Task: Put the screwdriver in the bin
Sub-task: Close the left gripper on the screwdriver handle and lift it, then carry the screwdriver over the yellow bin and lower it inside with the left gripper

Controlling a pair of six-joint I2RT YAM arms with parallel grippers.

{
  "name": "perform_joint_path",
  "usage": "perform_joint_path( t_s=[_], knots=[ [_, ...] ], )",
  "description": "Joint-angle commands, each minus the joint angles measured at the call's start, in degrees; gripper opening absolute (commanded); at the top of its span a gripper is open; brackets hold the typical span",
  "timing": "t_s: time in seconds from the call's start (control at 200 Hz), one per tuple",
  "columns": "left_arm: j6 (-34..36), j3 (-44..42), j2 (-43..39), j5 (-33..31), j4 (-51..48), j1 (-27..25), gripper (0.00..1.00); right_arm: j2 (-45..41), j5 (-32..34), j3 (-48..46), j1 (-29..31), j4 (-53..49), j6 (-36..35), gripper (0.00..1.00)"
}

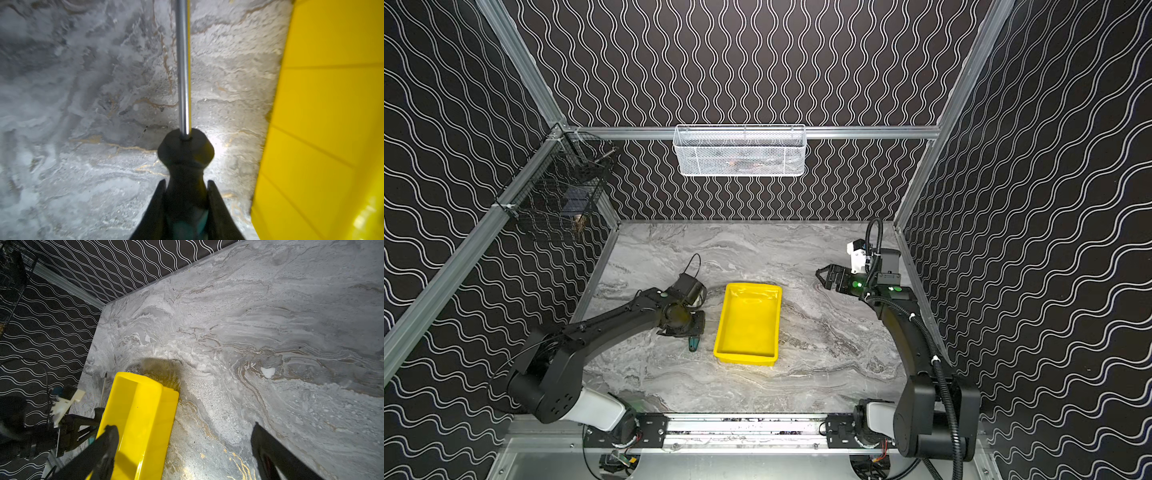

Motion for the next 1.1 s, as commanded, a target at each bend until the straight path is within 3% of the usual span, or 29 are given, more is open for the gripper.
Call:
perform_joint_path(
  t_s=[0.0,0.25,0.465,0.646,0.826,1.091],
  knots=[
    [-0.1,2.3,-1.9,-1.7,-3.8,-0.7,0.00,-0.3,-1.0,0.6,0.1,-0.3,-0.4,0.99],
    [-0.7,10.6,-5.6,-4.0,-9.6,-3.6,0.00,-0.3,-1.1,0.9,0.0,-0.3,-0.5,0.99],
    [-1.6,18.7,-4.6,-5.3,-11.1,-9.6,0.00,0.1,-1.2,1.6,0.1,-0.9,-0.8,0.99],
    [-2.3,23.2,-0.4,-1.9,-8.5,-15.1,0.00,-0.1,-0.4,2.3,0.1,-1.5,-1.2,0.99],
    [-2.1,27.0,6.0,-2.4,-8.6,-20.4,0.00,-0.2,-0.2,2.5,0.0,-1.9,-1.5,0.99],
    [-2.1,24.9,13.3,-1.4,-5.2,-23.6,0.00,-0.3,0.1,1.8,0.1,-1.7,-1.6,0.99]
  ],
)
